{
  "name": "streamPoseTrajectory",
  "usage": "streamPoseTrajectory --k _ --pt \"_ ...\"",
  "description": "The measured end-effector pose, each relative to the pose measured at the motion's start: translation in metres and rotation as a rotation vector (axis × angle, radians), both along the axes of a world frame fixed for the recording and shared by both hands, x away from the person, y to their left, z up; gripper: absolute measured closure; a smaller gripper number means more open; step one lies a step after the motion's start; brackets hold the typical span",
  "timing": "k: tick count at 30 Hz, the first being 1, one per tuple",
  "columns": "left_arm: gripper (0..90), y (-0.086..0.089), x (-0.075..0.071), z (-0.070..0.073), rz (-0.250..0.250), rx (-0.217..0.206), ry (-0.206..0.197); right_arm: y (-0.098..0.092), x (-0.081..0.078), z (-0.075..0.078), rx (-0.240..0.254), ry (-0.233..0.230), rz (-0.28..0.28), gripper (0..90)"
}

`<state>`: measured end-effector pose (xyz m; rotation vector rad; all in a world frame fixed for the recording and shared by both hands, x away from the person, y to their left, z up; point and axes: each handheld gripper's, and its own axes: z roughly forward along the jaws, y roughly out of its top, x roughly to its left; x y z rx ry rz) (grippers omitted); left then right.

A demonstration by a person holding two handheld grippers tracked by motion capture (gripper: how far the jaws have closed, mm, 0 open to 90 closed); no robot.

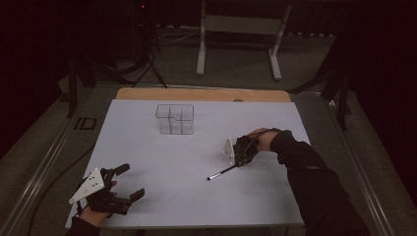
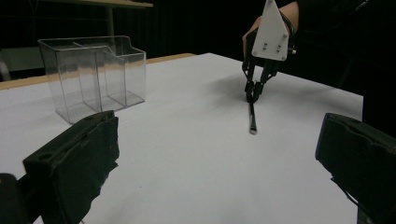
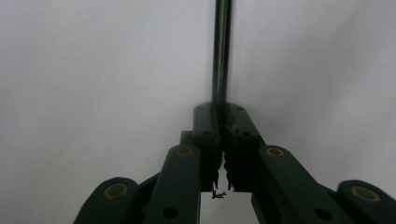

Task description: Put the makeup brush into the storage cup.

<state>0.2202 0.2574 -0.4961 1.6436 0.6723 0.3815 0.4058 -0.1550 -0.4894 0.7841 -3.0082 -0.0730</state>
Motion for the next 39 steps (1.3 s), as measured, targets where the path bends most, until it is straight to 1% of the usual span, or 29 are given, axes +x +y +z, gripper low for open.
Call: streamPoseTrajectory --k 1,2,6,7,9,11,13,14,15,16,17,18,19,20,21,22,23,25,26,27,28,29,30,33,34,36,37,38,39 --pt "1.1 0.000 0.000 0.000 0.000 0.000 -0.001 0.001 0.000 0.000 -0.004 0.003 -0.005 84.0" --pt "1.1 0.000 0.000 0.000 0.002 0.001 -0.003 0.002 0.001 0.001 -0.013 0.040 -0.040 84.1" --pt "1.1 0.001 0.000 0.000 0.004 0.000 -0.003 0.002 -0.001 0.003 -0.006 0.046 -0.050 84.1" --pt "1.1 0.000 0.000 0.000 0.003 0.001 -0.002 0.001 -0.001 0.009 0.010 0.065 -0.086 84.1" --pt "1.1 0.000 0.000 0.000 0.002 0.002 -0.002 0.000 -0.002 0.011 0.015 0.069 -0.097 84.2" --pt "1.1 0.000 0.000 0.000 0.003 0.002 -0.002 -0.001 -0.002 0.017 0.031 0.082 -0.150 84.1" --pt "1.1 0.000 0.000 0.000 0.004 0.003 -0.003 -0.002 -0.003 0.018 0.034 0.079 -0.160 84.1" --pt "1.1 0.000 0.000 0.000 0.004 0.003 -0.004 -0.003 -0.004 0.021 0.038 0.089 -0.191 84.1" --pt "1.1 0.000 0.000 0.000 0.004 0.004 -0.003 -0.003 -0.004 0.021 0.038 0.089 -0.191 84.1" --pt "1.1 0.000 0.000 0.000 0.003 0.004 -0.003 -0.006 -0.004 0.026 0.053 0.086 -0.224 84.1" --pt "1.1 0.000 0.000 0.000 0.003 0.004 -0.002 -0.007 -0.004 0.028 0.054 0.088 -0.238 84.1" --pt "1.1 0.000 0.000 0.000 0.003 0.005 -0.002 -0.007 -0.004 0.028 0.054 0.088 -0.238 84.1" --pt "1.1 0.000 0.000 0.000 0.003 0.005 -0.003 -0.009 -0.004 0.032 0.062 0.097 -0.268 84.1" --pt "1.1 0.000 0.000 0.000 0.005 0.004 -0.003 -0.010 -0.005 0.034 0.067 0.096 -0.282 84.1" --pt "1.1 0.000 0.000 0.000 0.005 0.004 -0.003 -0.010 -0.005 0.034 0.067 0.096 -0.282 84.1" --pt "1.1 0.000 0.000 0.001 0.006 0.004 -0.003 -0.010 -0.005 0.036 0.069 0.096 -0.297 84.1" --pt "1.1 0.000 0.000 0.001 0.005 0.004 -0.003 -0.011 -0.005 0.037 0.070 0.110 -0.324 84.1" --pt "1.1 0.000 0.000 0.001 0.005 0.007 -0.004 -0.013 -0.007 0.041 0.081 0.108 -0.346 84.0" --pt "1.1 0.000 0.000 0.001 0.004 0.007 -0.004 -0.014 -0.007 0.042 0.082 0.119 -0.361 84.1" --pt "1.1 0.000 0.000 0.001 0.003 0.006 -0.003 -0.015 -0.008 0.045 0.093 0.117 -0.383 84.1" --pt "1.1 0.000 0.000 0.001 0.004 0.006 -0.003 -0.017 -0.009 0.048 0.106 0.139 -0.412 84.0" --pt "1.1 0.000 0.000 0.001 0.004 0.007 -0.002 -0.017 -0.009 0.048 0.106 0.139 -0.412 84.0" --pt "1.1 0.000 0.000 0.000 0.004 0.006 -0.001 -0.020 -0.010 0.052 0.132 0.146 -0.441 84.0" --pt "1.1 0.000 0.000 0.001 0.006 0.006 -0.001 -0.022 -0.012 0.054 0.146 0.143 -0.449 84.1" --pt "1.1 0.000 0.000 0.001 0.005 0.005 0.000 -0.026 -0.014 0.057 0.166 0.153 -0.486 84.1" --pt "1.1 0.000 0.000 0.001 0.006 0.003 0.002 -0.026 -0.014 0.057 0.166 0.153 -0.486 84.1" --pt "1.1 0.000 0.000 0.001 0.009 0.001 0.002 -0.028 -0.015 0.058 0.179 0.149 -0.496 84.0" --pt "1.1 0.000 0.000 0.001 0.009 0.001 0.002 -0.034 -0.019 0.063 0.219 0.157 -0.545 84.0" --pt "1.1 0.001 0.000 0.001 0.010 0.000 0.001 -0.034 -0.019 0.063 0.219 0.157 -0.545 84.0"
